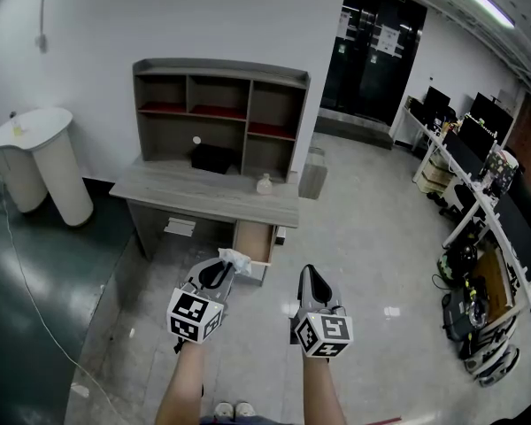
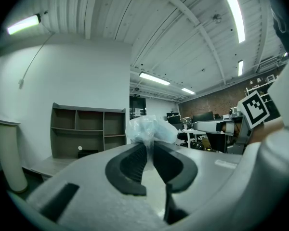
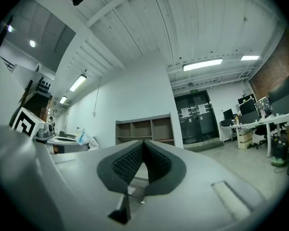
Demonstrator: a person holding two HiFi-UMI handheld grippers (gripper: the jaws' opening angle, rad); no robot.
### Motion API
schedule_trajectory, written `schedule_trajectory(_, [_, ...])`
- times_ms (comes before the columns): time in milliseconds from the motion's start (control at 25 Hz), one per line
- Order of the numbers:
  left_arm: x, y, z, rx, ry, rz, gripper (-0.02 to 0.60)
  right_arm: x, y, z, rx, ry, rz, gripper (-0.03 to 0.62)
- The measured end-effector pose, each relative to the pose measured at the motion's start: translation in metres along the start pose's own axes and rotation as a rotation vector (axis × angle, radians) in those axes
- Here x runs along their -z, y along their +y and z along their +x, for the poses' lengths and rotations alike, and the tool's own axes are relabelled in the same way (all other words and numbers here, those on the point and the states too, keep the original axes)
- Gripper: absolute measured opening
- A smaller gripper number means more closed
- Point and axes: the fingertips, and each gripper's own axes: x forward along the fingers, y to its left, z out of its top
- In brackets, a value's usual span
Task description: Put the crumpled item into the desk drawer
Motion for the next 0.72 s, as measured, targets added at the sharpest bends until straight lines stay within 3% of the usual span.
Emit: schedule_trajectory(720, [0.028, 0.000, 0.022, -0.068, 0.046, 0.009, 0.032, 0.029, -0.040, 0.027, -0.045, 0.010, 0.066, 0.012])
